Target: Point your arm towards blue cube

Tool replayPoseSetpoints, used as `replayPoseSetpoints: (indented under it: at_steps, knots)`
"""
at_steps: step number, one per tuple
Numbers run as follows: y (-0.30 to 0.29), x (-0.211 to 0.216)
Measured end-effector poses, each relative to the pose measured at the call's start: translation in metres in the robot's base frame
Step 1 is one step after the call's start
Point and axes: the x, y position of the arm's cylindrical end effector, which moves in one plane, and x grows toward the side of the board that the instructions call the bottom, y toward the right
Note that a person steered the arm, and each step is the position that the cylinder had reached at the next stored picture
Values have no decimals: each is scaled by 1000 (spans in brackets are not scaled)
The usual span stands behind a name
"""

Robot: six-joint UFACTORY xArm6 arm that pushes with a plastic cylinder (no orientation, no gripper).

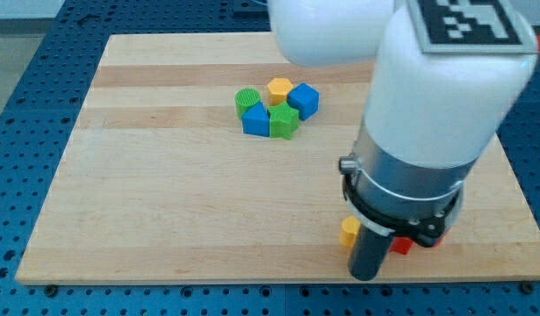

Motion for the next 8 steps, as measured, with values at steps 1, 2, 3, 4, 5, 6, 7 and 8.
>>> replayPoseSetpoints:
  at_steps: [1, 2, 3, 4, 5, 6, 7, 8]
  knots:
    - [-7, -2]
    - [8, -12]
    - [20, -13]
    - [6, -4]
    - [-28, -1]
    - [-68, -33]
    - [-54, -79]
    - [8, -124]
